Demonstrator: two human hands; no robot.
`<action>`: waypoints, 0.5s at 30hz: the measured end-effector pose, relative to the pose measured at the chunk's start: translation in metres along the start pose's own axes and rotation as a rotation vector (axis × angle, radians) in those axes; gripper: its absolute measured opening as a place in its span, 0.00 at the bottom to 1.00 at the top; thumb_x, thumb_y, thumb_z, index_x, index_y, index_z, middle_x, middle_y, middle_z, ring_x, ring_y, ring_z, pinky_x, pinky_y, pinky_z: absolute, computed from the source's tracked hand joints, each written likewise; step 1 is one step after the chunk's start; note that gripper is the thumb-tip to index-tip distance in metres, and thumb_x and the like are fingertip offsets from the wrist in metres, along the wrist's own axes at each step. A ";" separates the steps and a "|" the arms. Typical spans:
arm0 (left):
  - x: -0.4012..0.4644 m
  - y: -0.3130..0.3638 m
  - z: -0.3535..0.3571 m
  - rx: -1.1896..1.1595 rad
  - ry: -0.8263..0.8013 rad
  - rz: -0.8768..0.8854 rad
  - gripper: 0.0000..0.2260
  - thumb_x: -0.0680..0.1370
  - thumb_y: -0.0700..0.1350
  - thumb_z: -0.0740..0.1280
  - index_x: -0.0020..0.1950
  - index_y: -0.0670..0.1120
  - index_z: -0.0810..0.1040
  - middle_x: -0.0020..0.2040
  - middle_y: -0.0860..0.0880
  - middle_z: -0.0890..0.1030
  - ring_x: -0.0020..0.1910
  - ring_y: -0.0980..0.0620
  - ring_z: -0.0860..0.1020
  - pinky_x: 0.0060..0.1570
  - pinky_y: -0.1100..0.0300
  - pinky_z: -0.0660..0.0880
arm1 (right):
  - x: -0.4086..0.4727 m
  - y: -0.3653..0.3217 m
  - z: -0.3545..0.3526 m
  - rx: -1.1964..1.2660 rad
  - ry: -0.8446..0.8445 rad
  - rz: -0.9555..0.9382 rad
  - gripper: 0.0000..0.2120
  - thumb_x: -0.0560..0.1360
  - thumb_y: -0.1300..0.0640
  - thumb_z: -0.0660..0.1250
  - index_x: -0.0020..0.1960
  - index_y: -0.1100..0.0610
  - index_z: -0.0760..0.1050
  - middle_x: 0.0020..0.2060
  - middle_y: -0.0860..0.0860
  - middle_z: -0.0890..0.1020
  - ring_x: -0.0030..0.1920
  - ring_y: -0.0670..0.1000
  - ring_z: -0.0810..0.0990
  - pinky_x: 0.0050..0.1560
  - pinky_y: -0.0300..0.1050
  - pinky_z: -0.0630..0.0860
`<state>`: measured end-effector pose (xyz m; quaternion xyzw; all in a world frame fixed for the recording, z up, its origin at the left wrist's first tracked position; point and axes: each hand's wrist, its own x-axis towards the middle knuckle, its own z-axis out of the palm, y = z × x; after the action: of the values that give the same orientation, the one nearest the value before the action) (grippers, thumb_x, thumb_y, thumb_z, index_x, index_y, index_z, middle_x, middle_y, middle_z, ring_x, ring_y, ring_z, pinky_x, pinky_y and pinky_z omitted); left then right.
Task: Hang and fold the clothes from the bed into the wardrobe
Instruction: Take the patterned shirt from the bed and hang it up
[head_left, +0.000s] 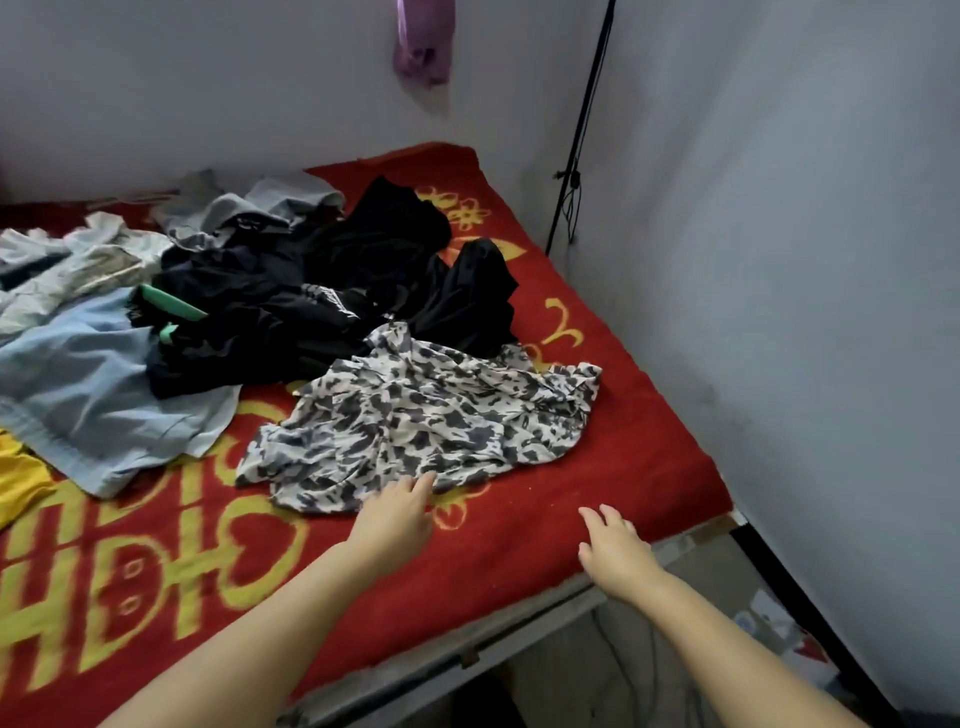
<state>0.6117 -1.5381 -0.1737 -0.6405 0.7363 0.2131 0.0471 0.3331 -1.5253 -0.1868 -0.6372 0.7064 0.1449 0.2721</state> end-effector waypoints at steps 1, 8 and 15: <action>0.026 0.014 0.001 -0.016 -0.020 0.001 0.26 0.79 0.47 0.57 0.76 0.48 0.55 0.66 0.46 0.69 0.65 0.45 0.69 0.59 0.51 0.70 | 0.026 0.009 -0.014 -0.013 -0.007 0.002 0.26 0.81 0.52 0.54 0.78 0.51 0.52 0.77 0.54 0.53 0.74 0.56 0.57 0.69 0.54 0.63; 0.160 0.061 0.029 -0.006 -0.091 0.060 0.26 0.79 0.47 0.57 0.76 0.49 0.56 0.65 0.46 0.70 0.64 0.44 0.69 0.59 0.51 0.68 | 0.170 0.029 -0.059 -0.060 -0.032 -0.038 0.25 0.80 0.53 0.54 0.76 0.53 0.55 0.76 0.55 0.56 0.73 0.58 0.59 0.67 0.56 0.64; 0.285 0.057 0.117 0.213 -0.156 0.266 0.36 0.78 0.62 0.59 0.79 0.51 0.45 0.79 0.44 0.45 0.78 0.46 0.45 0.74 0.43 0.47 | 0.322 0.040 -0.045 -0.047 0.037 -0.056 0.30 0.80 0.56 0.56 0.78 0.52 0.49 0.78 0.54 0.48 0.75 0.58 0.54 0.69 0.57 0.63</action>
<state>0.4833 -1.7526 -0.3625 -0.5103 0.8271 0.1872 0.1428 0.2718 -1.8084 -0.3396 -0.6656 0.6895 0.1419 0.2480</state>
